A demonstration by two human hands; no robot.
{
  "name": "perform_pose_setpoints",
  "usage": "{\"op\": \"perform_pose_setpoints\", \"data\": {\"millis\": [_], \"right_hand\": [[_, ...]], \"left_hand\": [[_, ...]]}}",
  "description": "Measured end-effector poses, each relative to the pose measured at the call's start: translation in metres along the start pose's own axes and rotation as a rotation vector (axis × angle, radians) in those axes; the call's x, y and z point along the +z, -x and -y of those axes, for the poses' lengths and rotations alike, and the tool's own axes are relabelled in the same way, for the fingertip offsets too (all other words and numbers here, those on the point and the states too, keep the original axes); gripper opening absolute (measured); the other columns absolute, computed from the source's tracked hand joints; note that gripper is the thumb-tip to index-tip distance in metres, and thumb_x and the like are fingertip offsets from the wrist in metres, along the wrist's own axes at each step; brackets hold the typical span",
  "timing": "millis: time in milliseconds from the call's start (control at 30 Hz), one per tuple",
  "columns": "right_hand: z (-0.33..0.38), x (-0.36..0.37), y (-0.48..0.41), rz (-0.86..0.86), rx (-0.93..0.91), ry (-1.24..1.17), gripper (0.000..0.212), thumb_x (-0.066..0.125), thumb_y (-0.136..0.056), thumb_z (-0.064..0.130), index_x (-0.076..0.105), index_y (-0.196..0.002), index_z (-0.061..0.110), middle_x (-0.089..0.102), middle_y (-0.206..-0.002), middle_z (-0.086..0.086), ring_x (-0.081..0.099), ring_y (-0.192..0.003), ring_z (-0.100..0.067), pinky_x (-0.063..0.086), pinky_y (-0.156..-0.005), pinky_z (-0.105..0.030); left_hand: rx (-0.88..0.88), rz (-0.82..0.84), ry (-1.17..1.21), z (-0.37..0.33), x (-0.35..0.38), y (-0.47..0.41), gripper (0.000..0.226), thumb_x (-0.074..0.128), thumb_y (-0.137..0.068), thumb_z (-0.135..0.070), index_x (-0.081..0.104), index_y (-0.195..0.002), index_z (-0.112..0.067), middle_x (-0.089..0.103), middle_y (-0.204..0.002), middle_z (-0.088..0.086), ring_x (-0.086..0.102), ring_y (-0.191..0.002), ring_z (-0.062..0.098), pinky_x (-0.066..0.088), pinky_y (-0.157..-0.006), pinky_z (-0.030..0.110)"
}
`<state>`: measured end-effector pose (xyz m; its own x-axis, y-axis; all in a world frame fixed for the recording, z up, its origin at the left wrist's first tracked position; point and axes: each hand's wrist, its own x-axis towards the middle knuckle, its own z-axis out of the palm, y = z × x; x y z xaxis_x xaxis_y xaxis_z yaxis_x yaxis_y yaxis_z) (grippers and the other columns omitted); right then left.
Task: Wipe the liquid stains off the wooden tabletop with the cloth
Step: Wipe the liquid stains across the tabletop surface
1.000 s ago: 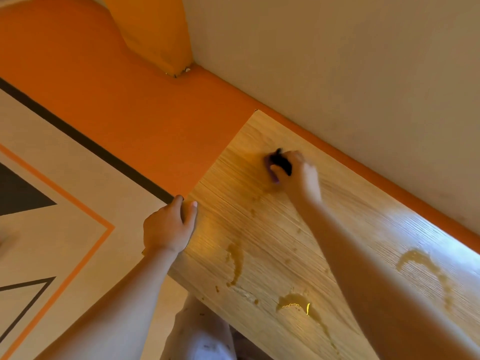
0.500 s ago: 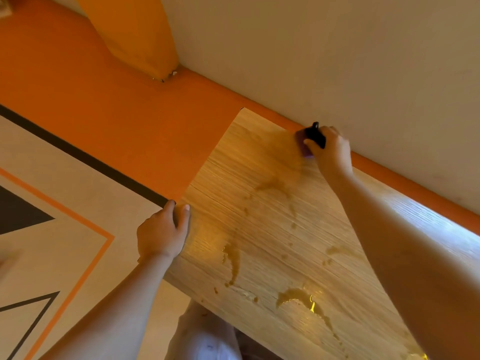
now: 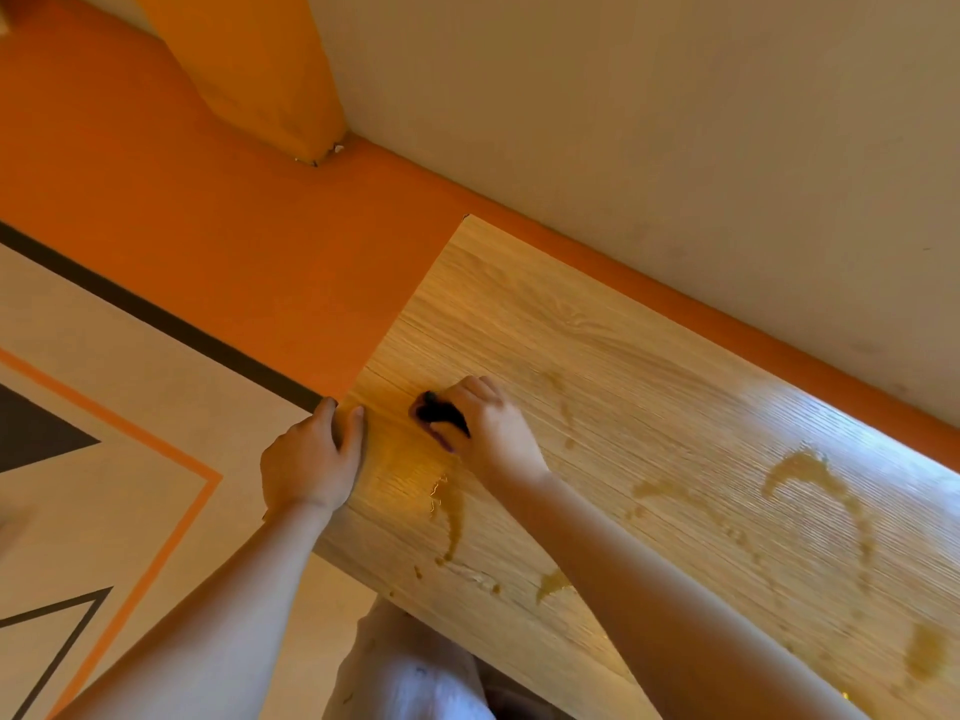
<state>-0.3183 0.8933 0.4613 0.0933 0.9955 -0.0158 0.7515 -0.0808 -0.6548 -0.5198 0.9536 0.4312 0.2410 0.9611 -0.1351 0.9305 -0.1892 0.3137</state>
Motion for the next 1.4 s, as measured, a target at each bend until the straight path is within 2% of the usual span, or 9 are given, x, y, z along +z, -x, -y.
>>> {"op": "perform_pose_setpoints", "data": {"millis": [100, 233, 433, 700, 833, 1033, 1167, 1267, 1400], "right_hand": [[-0.017, -0.019, -0.009, -0.018, 0.067, 0.020, 0.025, 0.064, -0.086, 0.019, 0.063, -0.108, 0.008, 0.061, -0.106, -0.007, 0.056, -0.099, -0.022, 0.051, -0.084, -0.034], [-0.073, -0.073, -0.028, -0.252, 0.302, 0.079, 0.021, 0.063, -0.087, 0.018, 0.063, -0.107, 0.010, 0.059, -0.107, -0.006, 0.057, -0.096, -0.021, 0.050, -0.085, -0.035], [-0.106, -0.099, -0.022, -0.404, 0.471, 0.134, 0.022, 0.062, -0.088, 0.021, 0.061, -0.105, 0.007, 0.057, -0.101, -0.007, 0.055, -0.090, -0.026, 0.049, -0.075, -0.037], [0.007, 0.007, 0.020, -0.065, 0.119, 0.005, 0.026, 0.068, -0.083, 0.020, 0.065, -0.106, 0.010, 0.061, -0.097, -0.005, 0.056, -0.092, -0.022, 0.050, -0.077, -0.033], [0.017, 0.016, 0.022, 0.015, 0.044, 0.032, 0.030, 0.068, -0.082, 0.020, 0.064, -0.110, 0.011, 0.061, -0.100, -0.005, 0.055, -0.094, -0.022, 0.048, -0.076, -0.030], [-0.019, -0.028, -0.032, -0.243, 0.293, 0.168, 0.018, 0.062, -0.088, 0.017, 0.062, -0.103, 0.007, 0.054, -0.107, -0.009, 0.052, -0.098, -0.026, 0.044, -0.076, -0.032], [-0.014, -0.028, -0.052, -0.282, 0.400, 0.207, 0.020, 0.061, -0.088, 0.018, 0.060, -0.104, 0.006, 0.054, -0.107, -0.009, 0.053, -0.094, -0.027, 0.041, -0.071, -0.030], [0.017, 0.001, -0.031, -0.256, 0.366, 0.148, 0.015, 0.061, -0.088, 0.016, 0.060, -0.100, 0.006, 0.054, -0.104, -0.007, 0.055, -0.089, -0.025, 0.041, -0.068, -0.029], [0.073, 0.059, 0.018, -0.117, 0.141, 0.085, 0.014, 0.066, -0.084, 0.016, 0.063, -0.095, 0.008, 0.055, -0.094, -0.006, 0.056, -0.083, -0.024, 0.048, -0.066, -0.031]], "left_hand": [[-0.001, -0.005, -0.002, -0.002, 0.000, 0.000, 0.037, 0.030, -0.096, -0.053, 0.043, -0.079, -0.024, 0.045, -0.051, -0.007, 0.043, -0.044, 0.012, 0.027, -0.043, 0.021], [0.001, -0.010, 0.032, -0.001, -0.002, 0.001, 0.038, 0.031, -0.095, -0.053, 0.045, -0.077, -0.022, 0.046, -0.052, -0.006, 0.044, -0.045, 0.013, 0.026, -0.045, 0.021], [-0.001, -0.005, 0.037, -0.001, -0.002, 0.001, 0.037, 0.031, -0.096, -0.052, 0.043, -0.076, -0.023, 0.044, -0.051, -0.007, 0.042, -0.044, 0.012, 0.025, -0.045, 0.021], [0.003, 0.008, 0.061, -0.002, -0.002, 0.000, 0.039, 0.032, -0.098, -0.050, 0.049, -0.081, -0.019, 0.049, -0.054, -0.003, 0.047, -0.047, 0.016, 0.029, -0.045, 0.024], [-0.009, 0.034, 0.068, -0.004, -0.005, 0.000, 0.041, 0.032, -0.098, -0.050, 0.046, -0.078, -0.018, 0.049, -0.056, -0.001, 0.048, -0.048, 0.018, 0.032, -0.044, 0.026], [-0.006, 0.113, 0.149, 0.002, -0.007, 0.003, 0.041, 0.030, -0.100, -0.051, 0.051, -0.095, -0.016, 0.050, -0.054, -0.001, 0.048, -0.043, 0.017, 0.030, -0.040, 0.026], [0.025, 0.207, 0.049, 0.021, -0.017, 0.011, 0.042, 0.028, -0.100, -0.051, 0.050, -0.111, -0.016, 0.053, -0.062, -0.003, 0.053, -0.051, 0.018, 0.031, -0.041, 0.027], [-0.033, 0.205, 0.101, 0.040, -0.021, 0.047, 0.044, 0.030, -0.100, -0.049, 0.049, -0.119, -0.014, 0.059, -0.077, -0.003, 0.060, -0.067, 0.021, 0.034, -0.046, 0.028], [-0.064, 0.130, 0.241, 0.054, -0.013, 0.069, 0.036, 0.031, -0.098, -0.048, 0.048, -0.097, -0.016, 0.055, -0.068, -0.004, 0.056, -0.055, 0.018, 0.030, -0.044, 0.027]]}}
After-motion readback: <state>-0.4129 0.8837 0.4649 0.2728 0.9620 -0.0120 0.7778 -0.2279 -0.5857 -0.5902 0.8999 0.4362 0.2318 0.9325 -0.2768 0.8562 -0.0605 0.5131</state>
